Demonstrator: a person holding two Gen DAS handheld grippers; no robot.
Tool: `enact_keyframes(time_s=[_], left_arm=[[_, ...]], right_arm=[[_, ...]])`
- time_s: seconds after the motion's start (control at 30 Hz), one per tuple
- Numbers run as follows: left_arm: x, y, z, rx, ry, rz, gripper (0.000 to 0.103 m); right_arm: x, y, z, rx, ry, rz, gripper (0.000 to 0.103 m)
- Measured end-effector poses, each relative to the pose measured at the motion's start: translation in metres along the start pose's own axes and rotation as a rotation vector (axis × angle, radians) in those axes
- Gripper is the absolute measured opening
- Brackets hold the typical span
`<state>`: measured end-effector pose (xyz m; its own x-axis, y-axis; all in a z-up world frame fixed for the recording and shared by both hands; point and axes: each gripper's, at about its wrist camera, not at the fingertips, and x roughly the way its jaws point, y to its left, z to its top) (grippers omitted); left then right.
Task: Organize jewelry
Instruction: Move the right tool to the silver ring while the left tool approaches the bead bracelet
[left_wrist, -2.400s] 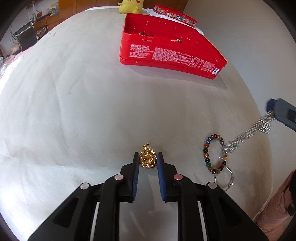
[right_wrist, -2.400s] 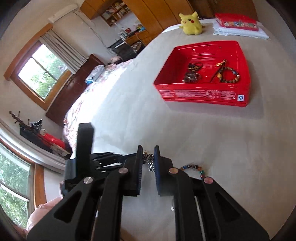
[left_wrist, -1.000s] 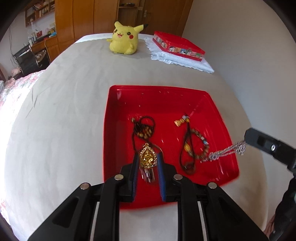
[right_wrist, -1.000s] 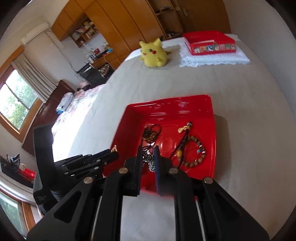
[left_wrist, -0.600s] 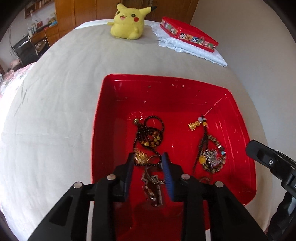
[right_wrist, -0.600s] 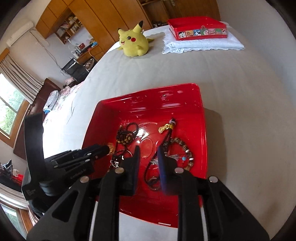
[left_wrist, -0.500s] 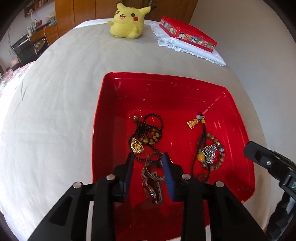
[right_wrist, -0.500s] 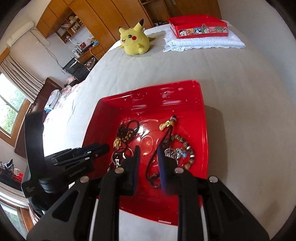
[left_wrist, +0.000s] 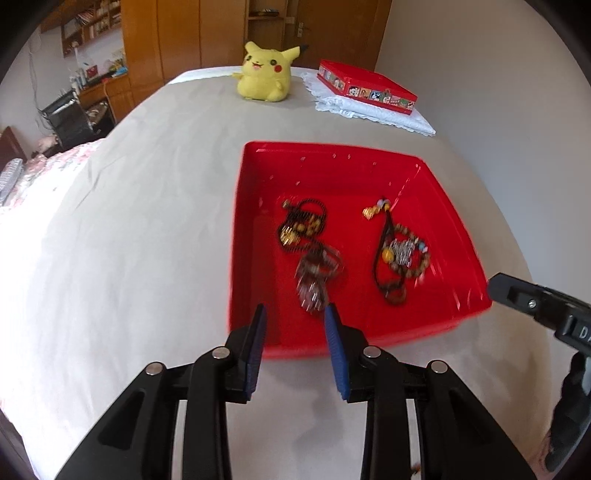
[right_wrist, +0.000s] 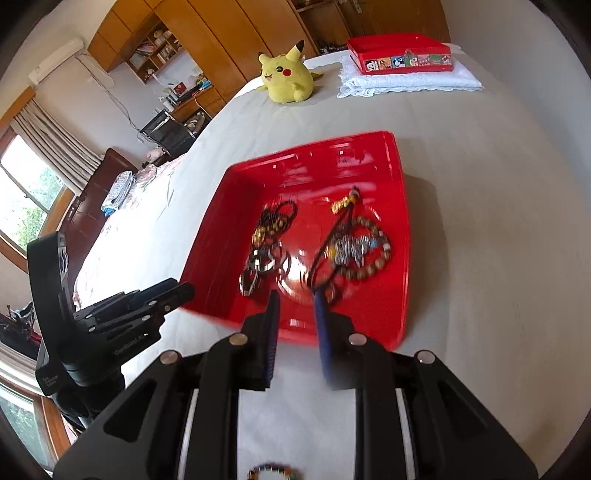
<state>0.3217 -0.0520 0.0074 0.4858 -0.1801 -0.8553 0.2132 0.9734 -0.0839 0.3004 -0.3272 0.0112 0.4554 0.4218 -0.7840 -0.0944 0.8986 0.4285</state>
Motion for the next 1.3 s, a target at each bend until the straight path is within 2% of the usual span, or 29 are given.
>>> enact_keyframes(time_s=[0.13, 0.5, 0.6, 0.67, 0.93, 1.3], left_arm=[[-0.020, 0.002, -0.030, 0.007, -0.036, 0.021, 0.033], [-0.067, -0.004, -0.101, 0.058, -0.102, 0.027, 0.049], [-0.076, -0.006, -0.117, 0.063, -0.108, 0.017, 0.054], [-0.080, -0.007, -0.125, 0.066, -0.104, 0.008, 0.055], [-0.095, -0.010, -0.154, 0.065, -0.091, -0.014, 0.055], [-0.101, 0.006, -0.176, 0.015, -0.068, -0.016, 0.058]], right_arm=[[-0.011, 0.009, -0.029, -0.039, 0.002, -0.017, 0.019], [-0.032, 0.033, -0.106, -0.113, 0.020, -0.030, 0.019], [-0.032, 0.036, -0.127, -0.109, 0.050, -0.026, 0.026], [-0.032, 0.037, -0.138, -0.110, 0.069, -0.024, 0.030], [-0.034, 0.046, -0.177, -0.114, 0.147, -0.022, 0.030], [-0.032, 0.051, -0.208, -0.117, 0.221, -0.021, 0.030]])
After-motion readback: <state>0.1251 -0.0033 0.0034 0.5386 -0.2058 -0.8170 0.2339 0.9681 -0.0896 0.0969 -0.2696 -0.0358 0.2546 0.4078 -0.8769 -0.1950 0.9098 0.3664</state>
